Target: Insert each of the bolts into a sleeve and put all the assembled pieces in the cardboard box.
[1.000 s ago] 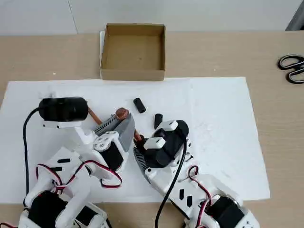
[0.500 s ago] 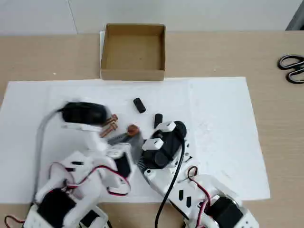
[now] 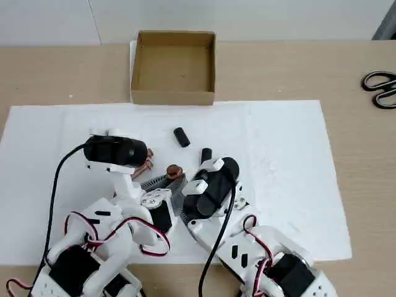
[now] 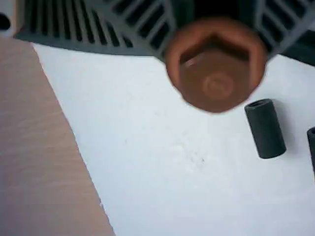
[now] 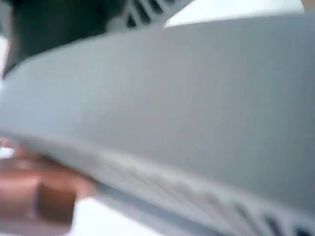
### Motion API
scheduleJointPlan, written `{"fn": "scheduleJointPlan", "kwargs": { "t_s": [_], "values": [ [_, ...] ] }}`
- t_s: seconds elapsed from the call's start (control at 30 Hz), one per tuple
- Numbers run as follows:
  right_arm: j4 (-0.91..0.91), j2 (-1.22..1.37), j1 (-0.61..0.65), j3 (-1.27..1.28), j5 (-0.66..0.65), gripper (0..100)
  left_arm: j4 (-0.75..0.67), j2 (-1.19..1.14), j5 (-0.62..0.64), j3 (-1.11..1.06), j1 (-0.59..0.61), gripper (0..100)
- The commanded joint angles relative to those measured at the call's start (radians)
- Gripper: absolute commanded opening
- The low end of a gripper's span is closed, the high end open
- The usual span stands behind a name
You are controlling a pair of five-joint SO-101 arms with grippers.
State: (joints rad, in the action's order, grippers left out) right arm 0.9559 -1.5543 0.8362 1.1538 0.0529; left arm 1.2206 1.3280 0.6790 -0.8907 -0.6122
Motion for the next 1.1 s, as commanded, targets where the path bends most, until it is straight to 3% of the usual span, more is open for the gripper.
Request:
{"fn": "scheduleJointPlan", "kwargs": {
  "t_s": [0.0,0.27,0.43,0.53,0.8,1.07],
  "values": [
    [-0.033,-0.013,0.002,-0.017,-0.014,0.5,-0.002,0.000,0.003,-0.013,-0.029,2],
    [-0.030,-0.013,0.002,-0.017,-0.014,0.5,-0.028,0.002,-0.044,-0.051,-0.029,20],
    [-0.027,-0.013,0.002,-0.017,-0.014,0.5,-0.029,0.000,-0.051,-0.050,-0.029,21],
    [-0.025,-0.013,0.002,-0.017,-0.014,0.5,-0.029,0.000,-0.129,-0.051,-0.020,21],
    [-0.025,-0.013,0.002,-0.015,-0.014,0.5,-0.140,-0.002,-0.316,-0.082,0.172,21],
    [-0.028,-0.021,0.002,0.040,-0.014,0.5,-0.155,0.003,-0.307,-0.058,0.195,21]
  ]
}}
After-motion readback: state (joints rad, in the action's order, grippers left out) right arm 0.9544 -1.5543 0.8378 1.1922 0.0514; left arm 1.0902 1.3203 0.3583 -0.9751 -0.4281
